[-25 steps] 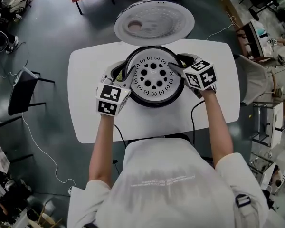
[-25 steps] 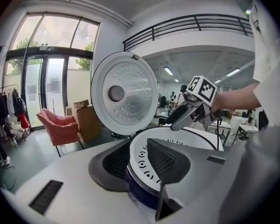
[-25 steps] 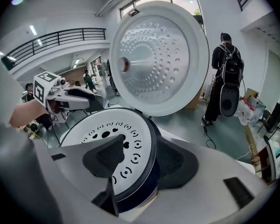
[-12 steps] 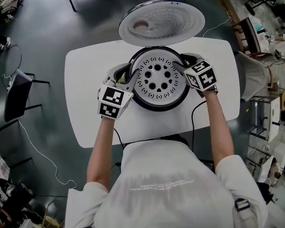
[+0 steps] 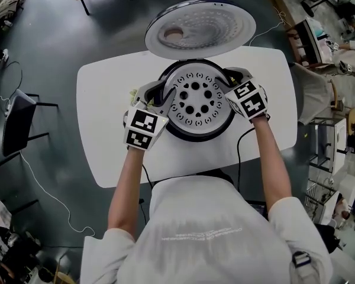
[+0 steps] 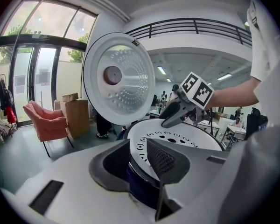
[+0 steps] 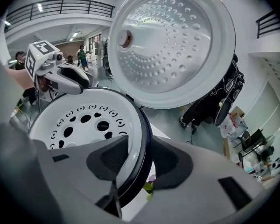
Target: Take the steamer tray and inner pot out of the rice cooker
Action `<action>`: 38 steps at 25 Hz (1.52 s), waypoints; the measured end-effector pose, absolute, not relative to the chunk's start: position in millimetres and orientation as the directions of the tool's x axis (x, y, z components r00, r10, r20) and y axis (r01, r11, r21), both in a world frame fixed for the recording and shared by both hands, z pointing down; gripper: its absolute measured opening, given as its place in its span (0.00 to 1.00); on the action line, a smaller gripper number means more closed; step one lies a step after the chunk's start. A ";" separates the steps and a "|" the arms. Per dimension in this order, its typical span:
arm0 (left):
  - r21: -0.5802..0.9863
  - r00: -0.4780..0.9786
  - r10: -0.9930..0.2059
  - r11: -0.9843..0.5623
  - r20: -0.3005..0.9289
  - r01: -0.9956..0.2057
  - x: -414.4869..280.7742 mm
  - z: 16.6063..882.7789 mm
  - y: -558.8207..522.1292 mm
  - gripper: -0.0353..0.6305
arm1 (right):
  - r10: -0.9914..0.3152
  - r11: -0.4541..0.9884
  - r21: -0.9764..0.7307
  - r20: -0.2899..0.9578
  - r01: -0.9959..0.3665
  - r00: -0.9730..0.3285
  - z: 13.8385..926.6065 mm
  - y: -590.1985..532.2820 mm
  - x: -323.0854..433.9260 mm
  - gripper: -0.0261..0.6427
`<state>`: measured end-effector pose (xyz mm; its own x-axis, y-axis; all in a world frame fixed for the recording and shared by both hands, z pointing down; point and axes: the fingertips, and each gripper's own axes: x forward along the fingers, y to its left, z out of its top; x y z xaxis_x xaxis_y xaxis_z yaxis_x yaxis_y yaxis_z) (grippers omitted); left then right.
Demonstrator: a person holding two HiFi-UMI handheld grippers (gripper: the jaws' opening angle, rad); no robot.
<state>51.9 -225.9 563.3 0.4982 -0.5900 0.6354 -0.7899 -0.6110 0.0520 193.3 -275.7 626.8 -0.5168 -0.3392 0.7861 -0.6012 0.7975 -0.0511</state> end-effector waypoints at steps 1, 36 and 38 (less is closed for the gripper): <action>0.053 0.498 -0.591 -0.609 0.634 -0.791 50.9 563.5 -225.3 0.24 | -0.335 0.798 -0.053 0.789 -0.601 -0.515 626.8 -275.5 193.1 0.29; 0.060 0.489 -0.622 -0.579 0.611 -0.813 44.8 561.9 -222.5 0.23 | -0.232 0.849 -0.089 0.823 -0.521 -0.518 612.1 -272.0 202.0 0.22; 0.060 0.491 -0.624 -0.581 0.608 -0.812 43.7 561.5 -221.0 0.22 | -0.237 0.850 -0.084 0.822 -0.521 -0.518 609.7 -270.6 200.5 0.20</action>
